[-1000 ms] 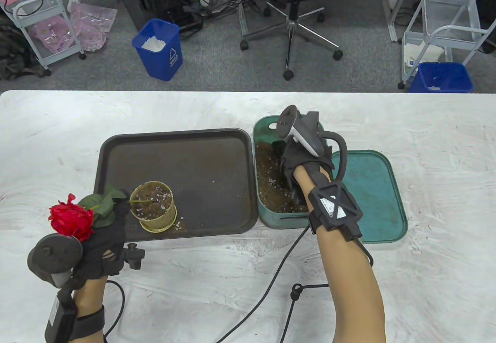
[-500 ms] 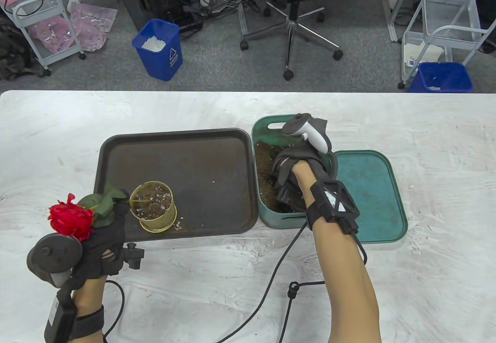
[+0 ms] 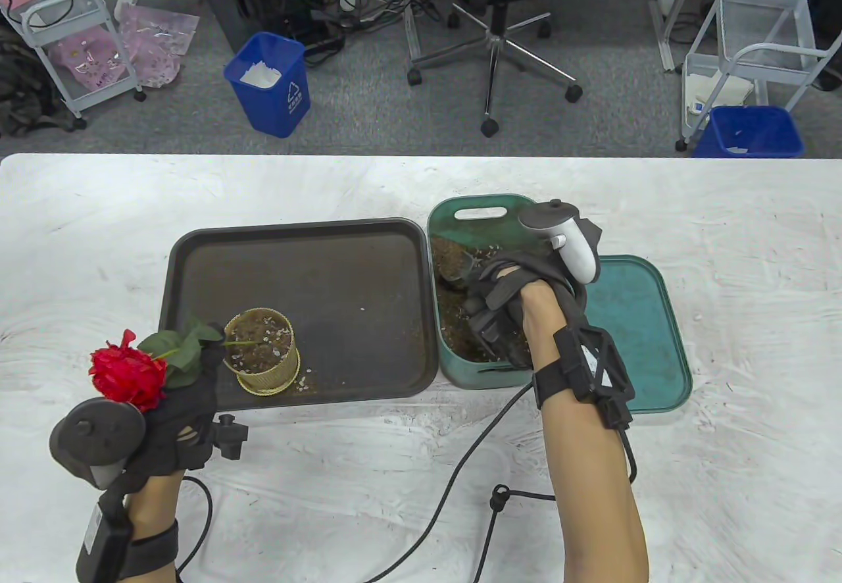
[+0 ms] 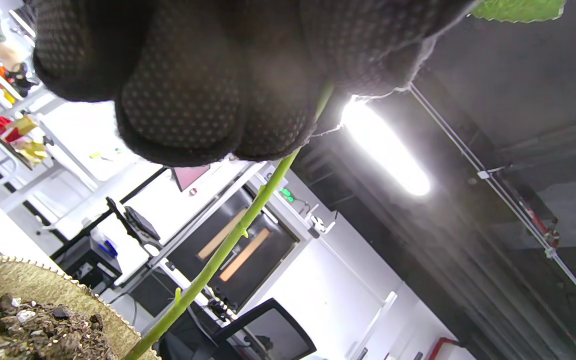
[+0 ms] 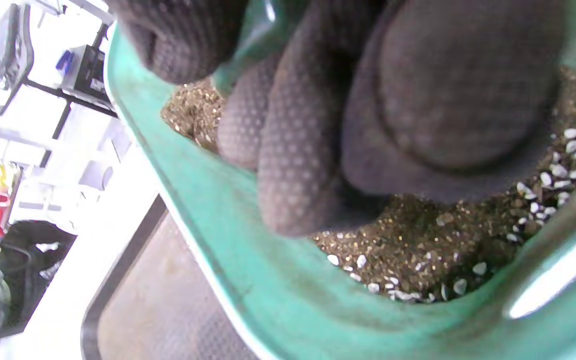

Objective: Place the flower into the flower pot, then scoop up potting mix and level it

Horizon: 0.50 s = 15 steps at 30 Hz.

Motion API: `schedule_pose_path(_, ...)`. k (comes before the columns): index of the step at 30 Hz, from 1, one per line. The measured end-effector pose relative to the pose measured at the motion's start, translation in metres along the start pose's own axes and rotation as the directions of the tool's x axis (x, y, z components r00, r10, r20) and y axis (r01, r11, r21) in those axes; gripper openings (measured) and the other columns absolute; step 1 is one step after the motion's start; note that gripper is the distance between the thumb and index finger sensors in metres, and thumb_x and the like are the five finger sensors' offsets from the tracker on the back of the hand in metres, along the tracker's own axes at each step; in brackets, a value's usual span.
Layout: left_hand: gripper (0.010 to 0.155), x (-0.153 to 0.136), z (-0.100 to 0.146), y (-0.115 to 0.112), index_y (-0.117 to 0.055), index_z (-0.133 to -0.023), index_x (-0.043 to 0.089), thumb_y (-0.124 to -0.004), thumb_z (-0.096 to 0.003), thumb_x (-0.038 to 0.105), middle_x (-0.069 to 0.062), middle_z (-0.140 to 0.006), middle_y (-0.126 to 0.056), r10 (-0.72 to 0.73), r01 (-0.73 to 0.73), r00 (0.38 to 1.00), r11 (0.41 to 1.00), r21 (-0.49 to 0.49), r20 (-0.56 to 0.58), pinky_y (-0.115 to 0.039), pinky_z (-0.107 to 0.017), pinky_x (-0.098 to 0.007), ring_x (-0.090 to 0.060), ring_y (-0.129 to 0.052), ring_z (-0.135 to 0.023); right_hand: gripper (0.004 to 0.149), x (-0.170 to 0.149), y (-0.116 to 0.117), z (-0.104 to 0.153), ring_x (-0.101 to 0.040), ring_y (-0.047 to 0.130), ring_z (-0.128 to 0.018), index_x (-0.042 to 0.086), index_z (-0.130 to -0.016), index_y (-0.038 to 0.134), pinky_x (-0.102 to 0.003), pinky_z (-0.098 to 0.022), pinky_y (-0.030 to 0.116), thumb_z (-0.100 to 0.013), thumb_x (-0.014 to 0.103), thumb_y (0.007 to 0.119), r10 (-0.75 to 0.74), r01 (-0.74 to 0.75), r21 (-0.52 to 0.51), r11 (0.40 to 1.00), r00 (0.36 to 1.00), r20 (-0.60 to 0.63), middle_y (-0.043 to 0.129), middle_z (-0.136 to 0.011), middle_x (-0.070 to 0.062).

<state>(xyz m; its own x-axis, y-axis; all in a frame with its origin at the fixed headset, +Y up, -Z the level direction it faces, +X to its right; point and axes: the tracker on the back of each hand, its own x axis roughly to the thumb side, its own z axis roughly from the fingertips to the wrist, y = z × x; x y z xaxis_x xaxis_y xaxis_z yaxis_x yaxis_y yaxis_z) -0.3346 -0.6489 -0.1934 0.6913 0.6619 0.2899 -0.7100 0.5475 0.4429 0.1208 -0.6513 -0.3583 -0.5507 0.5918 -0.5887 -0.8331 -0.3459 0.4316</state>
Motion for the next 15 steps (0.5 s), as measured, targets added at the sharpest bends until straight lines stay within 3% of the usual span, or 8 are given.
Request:
schedule_pose_path(8, 0.044, 0.004, 0.001, -0.005, -0.09, -0.077, 0.025, -0.078, -0.0376, 0.04, -0.001, -0.065, -0.099, 0.002, -0.002, 1.0, 1.0, -0.018, 0.02, -0.087, -0.044, -0.044, -0.027, -0.106, -0.043, 0.055, -0.02, 0.002, 0.019, -0.028, 0.11, -0.027, -0.002, -0.085, 0.07, -0.04, -0.012, 0.098, -0.039, 0.029, 0.07, -0.185, 0.187, -0.025, 0.982, 0.98, 0.07, 0.098, -0.056, -0.013)
schedule_pose_path(15, 0.044, 0.004, 0.002, -0.006, -0.09, -0.077, 0.025, -0.078, -0.0376, 0.04, -0.001, -0.066, -0.099, 0.0, 0.001, 1.0, 1.0, -0.021, 0.025, -0.087, -0.044, -0.044, -0.027, -0.106, -0.043, 0.055, -0.031, 0.001, 0.044, -0.028, 0.109, -0.027, -0.001, -0.085, 0.069, -0.039, -0.012, 0.097, -0.04, 0.03, 0.069, -0.252, 0.258, -0.028, 0.966, 0.959, 0.129, 0.098, -0.056, -0.012)
